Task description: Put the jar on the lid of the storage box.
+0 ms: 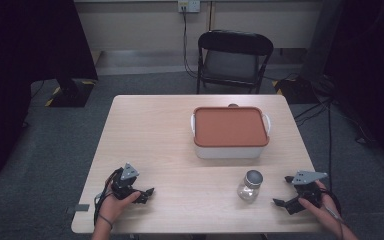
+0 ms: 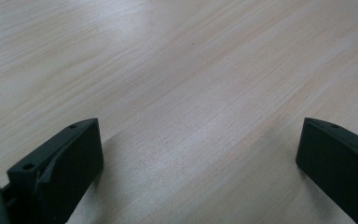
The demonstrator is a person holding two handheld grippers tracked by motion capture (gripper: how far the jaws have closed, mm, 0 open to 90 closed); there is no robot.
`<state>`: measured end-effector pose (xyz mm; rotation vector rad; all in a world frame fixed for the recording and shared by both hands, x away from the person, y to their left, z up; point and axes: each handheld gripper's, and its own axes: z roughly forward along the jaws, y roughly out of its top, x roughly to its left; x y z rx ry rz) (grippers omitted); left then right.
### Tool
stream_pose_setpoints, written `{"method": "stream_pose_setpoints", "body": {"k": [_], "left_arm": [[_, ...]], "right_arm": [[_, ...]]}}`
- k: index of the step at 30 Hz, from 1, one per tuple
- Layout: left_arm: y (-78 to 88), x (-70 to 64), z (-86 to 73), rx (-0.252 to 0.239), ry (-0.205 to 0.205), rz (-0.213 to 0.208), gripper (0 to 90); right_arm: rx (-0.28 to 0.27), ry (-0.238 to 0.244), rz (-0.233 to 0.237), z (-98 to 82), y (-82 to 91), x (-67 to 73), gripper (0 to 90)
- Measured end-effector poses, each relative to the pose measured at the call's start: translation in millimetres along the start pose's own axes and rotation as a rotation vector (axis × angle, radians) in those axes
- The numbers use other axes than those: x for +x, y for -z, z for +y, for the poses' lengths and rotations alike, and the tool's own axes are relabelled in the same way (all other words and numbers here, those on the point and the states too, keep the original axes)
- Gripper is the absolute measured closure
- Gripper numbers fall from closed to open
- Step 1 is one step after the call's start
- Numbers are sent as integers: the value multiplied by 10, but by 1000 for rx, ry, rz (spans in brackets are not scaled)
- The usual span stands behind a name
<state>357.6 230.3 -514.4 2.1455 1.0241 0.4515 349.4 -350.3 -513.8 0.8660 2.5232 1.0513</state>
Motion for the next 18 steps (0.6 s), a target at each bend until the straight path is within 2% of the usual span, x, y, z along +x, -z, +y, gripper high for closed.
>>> {"method": "stream_pose_setpoints", "body": {"k": [18], "left_arm": [[2, -2, -1, 0, 1, 3, 3]], "right_arm": [[0, 5, 12, 2, 2, -16, 0]]}}
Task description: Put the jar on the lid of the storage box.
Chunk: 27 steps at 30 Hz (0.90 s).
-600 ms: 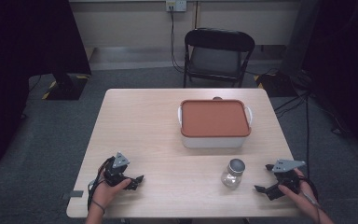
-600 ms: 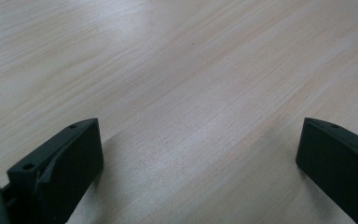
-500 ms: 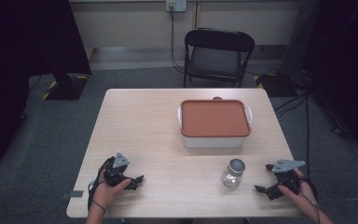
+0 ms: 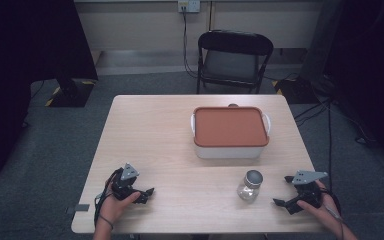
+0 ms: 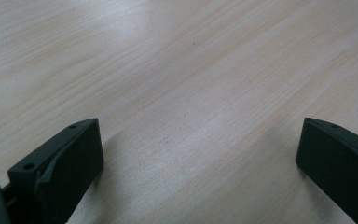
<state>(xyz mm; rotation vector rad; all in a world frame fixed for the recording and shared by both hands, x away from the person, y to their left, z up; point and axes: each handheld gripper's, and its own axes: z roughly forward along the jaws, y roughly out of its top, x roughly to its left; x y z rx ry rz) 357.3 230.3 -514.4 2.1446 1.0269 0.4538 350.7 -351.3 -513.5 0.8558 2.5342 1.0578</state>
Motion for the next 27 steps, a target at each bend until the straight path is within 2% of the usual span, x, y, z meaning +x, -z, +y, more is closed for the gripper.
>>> {"method": "stream_pose_setpoints", "body": {"k": [13, 27], "left_arm": [[0, 0, 0, 0, 0, 0, 3], [0, 0, 0, 0, 0, 0, 3]], "right_arm": [[-6, 2, 20, 25, 23, -16, 17], [-48, 21, 36, 231, 96, 2, 15]]}}
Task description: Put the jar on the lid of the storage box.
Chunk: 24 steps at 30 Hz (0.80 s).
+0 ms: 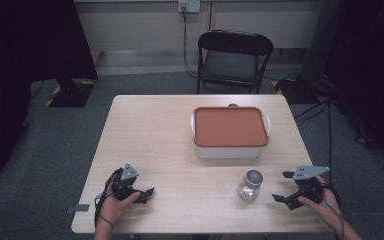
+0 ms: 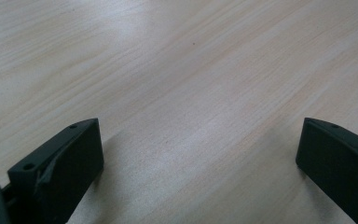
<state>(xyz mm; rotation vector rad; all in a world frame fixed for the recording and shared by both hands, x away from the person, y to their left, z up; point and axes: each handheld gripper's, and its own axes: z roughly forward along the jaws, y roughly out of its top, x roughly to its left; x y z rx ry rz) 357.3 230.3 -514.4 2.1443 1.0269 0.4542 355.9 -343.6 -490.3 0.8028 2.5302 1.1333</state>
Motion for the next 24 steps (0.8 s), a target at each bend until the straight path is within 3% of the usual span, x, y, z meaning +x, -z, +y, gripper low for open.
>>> {"method": "stream_pose_setpoints", "body": {"k": [24], "left_arm": [[0, 0, 0, 0, 0, 0, 3]], "right_arm": [[-39, 2, 65, 184, -102, 83, 13]]}}
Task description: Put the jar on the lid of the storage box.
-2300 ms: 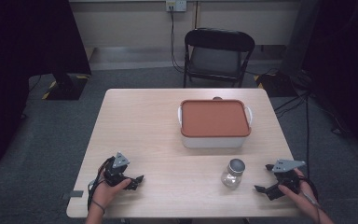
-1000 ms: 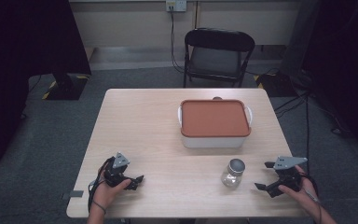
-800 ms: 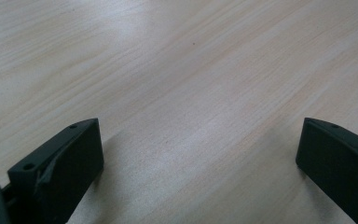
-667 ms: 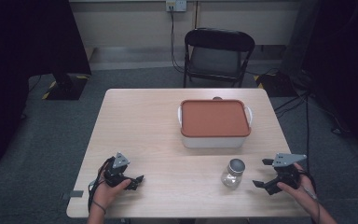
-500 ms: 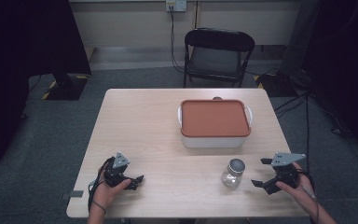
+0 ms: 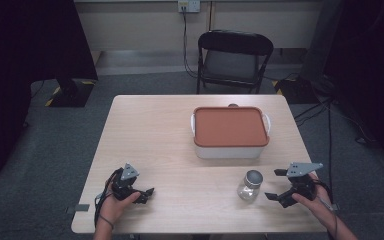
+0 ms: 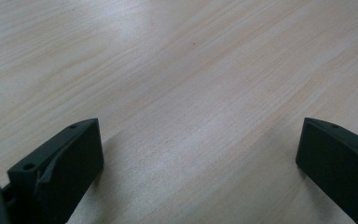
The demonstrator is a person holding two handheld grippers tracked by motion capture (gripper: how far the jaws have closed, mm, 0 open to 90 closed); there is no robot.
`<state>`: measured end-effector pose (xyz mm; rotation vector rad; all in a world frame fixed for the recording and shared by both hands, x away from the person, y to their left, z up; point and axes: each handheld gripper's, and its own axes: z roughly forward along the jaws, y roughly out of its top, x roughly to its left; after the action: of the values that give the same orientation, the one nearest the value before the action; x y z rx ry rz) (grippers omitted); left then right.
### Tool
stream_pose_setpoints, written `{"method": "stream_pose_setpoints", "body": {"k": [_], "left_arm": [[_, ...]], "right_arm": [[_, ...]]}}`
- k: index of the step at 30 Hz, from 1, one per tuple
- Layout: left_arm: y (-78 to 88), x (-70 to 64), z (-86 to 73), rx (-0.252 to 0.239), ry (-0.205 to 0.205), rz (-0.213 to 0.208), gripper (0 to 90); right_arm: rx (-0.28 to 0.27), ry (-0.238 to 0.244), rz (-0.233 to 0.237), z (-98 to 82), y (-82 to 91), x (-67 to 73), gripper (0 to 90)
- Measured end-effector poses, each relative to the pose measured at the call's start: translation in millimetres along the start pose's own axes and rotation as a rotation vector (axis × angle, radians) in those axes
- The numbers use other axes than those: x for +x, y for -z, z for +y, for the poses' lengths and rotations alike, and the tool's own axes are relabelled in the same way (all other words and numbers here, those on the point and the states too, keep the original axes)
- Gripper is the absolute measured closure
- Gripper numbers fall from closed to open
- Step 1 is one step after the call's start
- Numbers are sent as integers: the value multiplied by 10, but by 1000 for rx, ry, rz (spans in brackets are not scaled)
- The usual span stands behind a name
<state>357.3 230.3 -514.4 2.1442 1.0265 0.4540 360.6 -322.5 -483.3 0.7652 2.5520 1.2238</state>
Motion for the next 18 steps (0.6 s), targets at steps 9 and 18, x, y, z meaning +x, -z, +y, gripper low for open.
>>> {"method": "stream_pose_setpoints", "body": {"k": [9, 18], "left_arm": [[0, 0, 0, 0, 0, 0, 3], [0, 0, 0, -1, 0, 0, 3]], "right_arm": [[-6, -4, 15, 10, -7, 8, 13], [-16, -10, 29, -2, -46, 12, 11]]}}
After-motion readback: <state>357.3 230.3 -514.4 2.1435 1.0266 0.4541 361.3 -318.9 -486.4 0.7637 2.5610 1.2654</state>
